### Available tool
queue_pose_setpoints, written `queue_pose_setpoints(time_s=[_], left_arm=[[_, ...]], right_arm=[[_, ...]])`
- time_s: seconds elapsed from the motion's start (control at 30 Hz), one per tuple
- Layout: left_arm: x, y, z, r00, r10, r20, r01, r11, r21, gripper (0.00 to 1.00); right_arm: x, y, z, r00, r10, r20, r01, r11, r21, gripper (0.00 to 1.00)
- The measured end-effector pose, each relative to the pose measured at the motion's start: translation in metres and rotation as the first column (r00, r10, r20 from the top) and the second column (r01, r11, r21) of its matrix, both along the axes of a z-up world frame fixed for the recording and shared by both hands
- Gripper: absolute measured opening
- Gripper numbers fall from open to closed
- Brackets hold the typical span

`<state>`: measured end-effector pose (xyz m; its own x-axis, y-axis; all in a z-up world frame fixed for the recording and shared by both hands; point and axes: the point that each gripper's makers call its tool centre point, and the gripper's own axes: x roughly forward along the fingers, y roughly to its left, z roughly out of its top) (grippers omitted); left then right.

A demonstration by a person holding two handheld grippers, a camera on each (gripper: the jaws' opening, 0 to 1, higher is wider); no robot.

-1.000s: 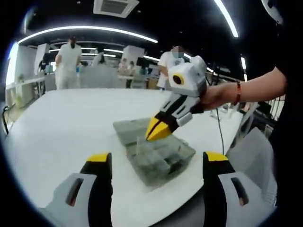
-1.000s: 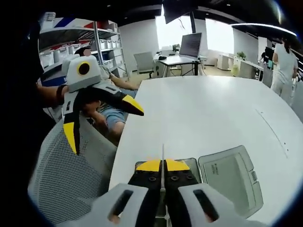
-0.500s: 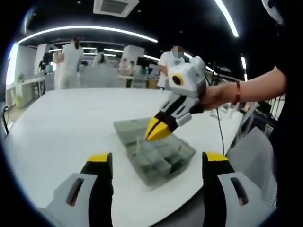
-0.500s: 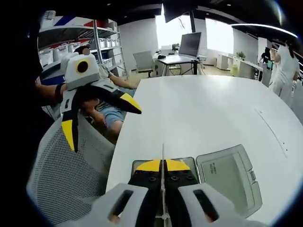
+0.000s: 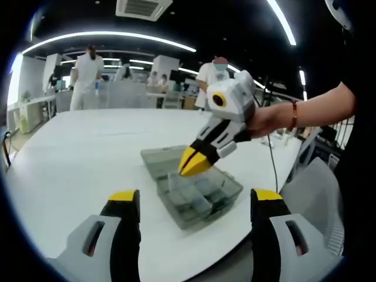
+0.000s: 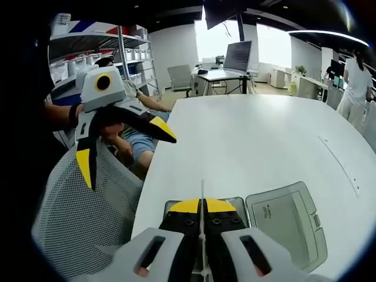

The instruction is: Insert the divider into the dual guide fixture by aligning both edges with the guide slots and pushing it downward to the bottom, including one-sided entry, uneven engagement, binding, and posture correction.

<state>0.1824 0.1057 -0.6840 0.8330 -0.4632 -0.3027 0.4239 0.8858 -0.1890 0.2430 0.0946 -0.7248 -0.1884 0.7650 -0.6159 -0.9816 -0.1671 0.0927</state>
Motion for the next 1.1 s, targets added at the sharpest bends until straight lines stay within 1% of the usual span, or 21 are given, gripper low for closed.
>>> queue_pose_setpoints(time_s=[0.03, 0.1, 0.17, 0.23, 0.3, 0.37, 0.43, 0.6, 0.67, 0.73, 0.8, 0.83, 0.9, 0.97, 1.1], left_arm=[[0.000, 0.000, 0.000, 1.000, 0.000, -0.001, 0.000, 1.000, -0.002, 0.75], [0.000, 0.000, 0.000, 1.000, 0.001, -0.001, -0.001, 1.000, -0.002, 0.75], [0.000, -0.001, 0.000, 1.000, 0.000, -0.003, 0.000, 1.000, -0.002, 0.75], [0.000, -0.001, 0.000, 1.000, -0.002, -0.005, 0.002, 1.000, 0.000, 0.75], [0.000, -0.002, 0.000, 1.000, -0.003, -0.008, 0.003, 1.000, 0.000, 0.75], [0.000, -0.002, 0.000, 1.000, -0.003, -0.005, 0.003, 1.000, 0.000, 0.75], [0.001, -0.002, 0.000, 1.000, -0.003, -0.006, 0.003, 1.000, -0.001, 0.74], [0.000, -0.002, -0.001, 1.000, -0.006, -0.009, 0.006, 1.000, 0.003, 0.74], [0.000, -0.002, -0.001, 1.000, -0.005, -0.009, 0.005, 1.000, -0.001, 0.74], [0.000, -0.002, -0.001, 1.000, -0.005, -0.010, 0.005, 1.000, 0.000, 0.74], [0.000, -0.003, -0.001, 1.000, -0.006, -0.011, 0.006, 1.000, 0.003, 0.74], [0.000, -0.002, -0.001, 1.000, -0.007, -0.011, 0.007, 1.000, 0.003, 0.74], [0.000, -0.003, 0.000, 1.000, -0.006, -0.009, 0.006, 1.000, 0.001, 0.74], [0.000, -0.003, -0.001, 1.000, -0.006, -0.012, 0.006, 1.000, -0.003, 0.74], [0.001, -0.005, -0.001, 1.000, -0.014, -0.013, 0.014, 1.000, -0.002, 0.74]], right_arm=[[0.000, 0.001, 0.000, 1.000, 0.003, 0.006, -0.003, 1.000, 0.002, 0.00], [-0.001, 0.001, 0.000, 1.000, 0.005, 0.000, -0.005, 1.000, 0.001, 0.00], [0.002, 0.002, 0.001, 1.000, -0.001, 0.017, 0.001, 1.000, 0.004, 0.00], [0.002, 0.002, 0.001, 1.000, -0.010, -0.012, 0.010, 1.000, -0.002, 0.00], [0.002, 0.001, -0.001, 1.000, -0.011, -0.008, 0.011, 1.000, 0.001, 0.00], [0.002, 0.000, -0.001, 1.000, -0.016, -0.024, 0.017, 1.000, 0.012, 0.00], [0.002, 0.000, -0.001, 0.999, -0.021, -0.024, 0.021, 1.000, 0.018, 0.00], [0.000, 0.002, 0.002, 0.998, -0.032, -0.056, 0.034, 0.998, 0.050, 0.00], [-0.001, 0.001, 0.001, 0.998, -0.033, -0.056, 0.036, 0.998, 0.052, 0.00], [-0.001, -0.001, -0.002, 0.999, -0.026, -0.045, 0.028, 0.998, 0.055, 0.00], [-0.002, -0.003, -0.001, 0.999, -0.019, -0.037, 0.022, 0.997, 0.071, 0.00], [-0.001, -0.004, -0.002, 0.999, -0.024, -0.038, 0.026, 0.997, 0.068, 0.00], [0.000, -0.004, 0.001, 0.998, -0.036, -0.046, 0.040, 0.996, 0.079, 0.00], [0.003, -0.002, 0.006, 0.998, -0.043, -0.040, 0.047, 0.994, 0.101, 0.00], [0.005, 0.000, 0.008, 0.998, -0.049, -0.047, 0.054, 0.993, 0.107, 0.00]])
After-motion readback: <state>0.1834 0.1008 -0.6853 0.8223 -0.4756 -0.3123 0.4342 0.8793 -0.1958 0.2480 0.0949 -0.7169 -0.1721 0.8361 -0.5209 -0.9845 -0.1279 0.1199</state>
